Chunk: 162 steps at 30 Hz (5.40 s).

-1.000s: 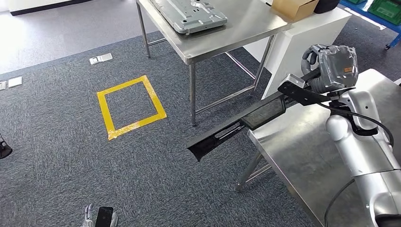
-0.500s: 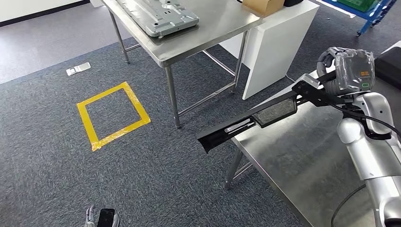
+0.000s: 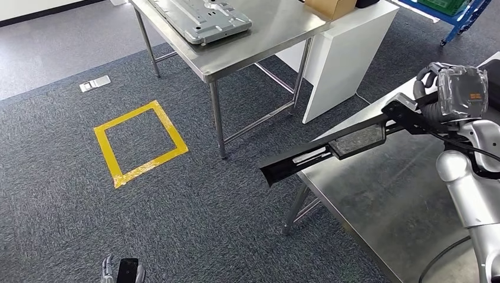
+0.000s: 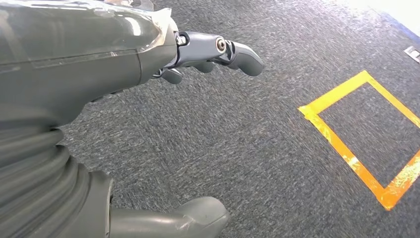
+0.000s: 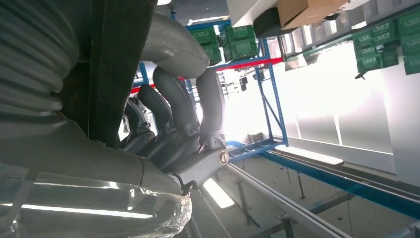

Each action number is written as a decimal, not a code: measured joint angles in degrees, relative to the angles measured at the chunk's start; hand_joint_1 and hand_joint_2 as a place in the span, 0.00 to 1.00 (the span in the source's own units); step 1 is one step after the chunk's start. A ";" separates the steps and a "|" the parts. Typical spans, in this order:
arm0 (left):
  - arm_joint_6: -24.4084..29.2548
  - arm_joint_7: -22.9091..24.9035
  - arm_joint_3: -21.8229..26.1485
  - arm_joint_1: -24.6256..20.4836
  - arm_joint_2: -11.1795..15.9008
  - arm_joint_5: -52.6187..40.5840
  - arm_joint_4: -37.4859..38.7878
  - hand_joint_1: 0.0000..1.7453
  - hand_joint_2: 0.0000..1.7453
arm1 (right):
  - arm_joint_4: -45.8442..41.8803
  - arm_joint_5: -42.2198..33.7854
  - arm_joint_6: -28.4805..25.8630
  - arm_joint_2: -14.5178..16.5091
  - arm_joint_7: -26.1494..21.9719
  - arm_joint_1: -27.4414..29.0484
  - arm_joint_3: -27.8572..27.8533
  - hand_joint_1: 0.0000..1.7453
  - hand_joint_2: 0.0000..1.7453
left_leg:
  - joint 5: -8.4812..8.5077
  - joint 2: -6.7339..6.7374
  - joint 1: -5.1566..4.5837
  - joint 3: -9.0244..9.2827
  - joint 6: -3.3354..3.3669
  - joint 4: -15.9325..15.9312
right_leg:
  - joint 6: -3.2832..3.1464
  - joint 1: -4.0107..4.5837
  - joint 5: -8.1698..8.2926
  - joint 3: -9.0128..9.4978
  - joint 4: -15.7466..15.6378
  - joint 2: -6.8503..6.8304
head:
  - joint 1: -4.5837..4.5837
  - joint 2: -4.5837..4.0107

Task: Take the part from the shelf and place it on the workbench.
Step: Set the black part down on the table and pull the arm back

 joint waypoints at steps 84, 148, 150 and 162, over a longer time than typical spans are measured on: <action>-0.01 0.00 5.12 0.88 -0.89 -1.37 -0.98 0.00 1.00 | 7.19 0.12 -5.49 0.59 -2.19 -4.95 4.78 0.87 1.00 | -0.31 0.01 0.03 -1.57 0.32 1.64 | 0.46 0.00 -0.32 -1.79 2.02 -0.05 | -0.03 0.00; -8.33 5.79 3.62 -1.90 1.46 2.79 7.74 0.00 1.00 | 7.28 4.85 -4.26 3.04 0.63 -3.15 4.31 0.87 1.00 | -6.57 2.75 1.17 -7.66 -1.13 15.37 | -1.16 0.36 -1.03 0.47 1.04 -4.25 | -0.17 0.00; -8.25 5.75 3.61 -1.92 1.50 2.86 7.74 0.00 1.00 | 7.28 4.98 -4.20 3.14 0.63 -3.20 4.21 0.87 1.00 | -2.99 2.65 0.47 -4.37 0.30 8.72 | -1.19 0.74 -1.02 0.53 1.03 -4.11 | -0.15 0.00; -6.38 4.79 3.61 -2.01 1.63 3.47 7.74 0.00 1.00 | 7.35 5.82 -4.19 3.26 0.27 -3.23 3.62 0.87 1.00 | 0.01 3.01 -1.09 0.39 0.36 -0.43 | -1.35 1.08 -1.12 0.70 0.80 -4.31 | -0.08 0.00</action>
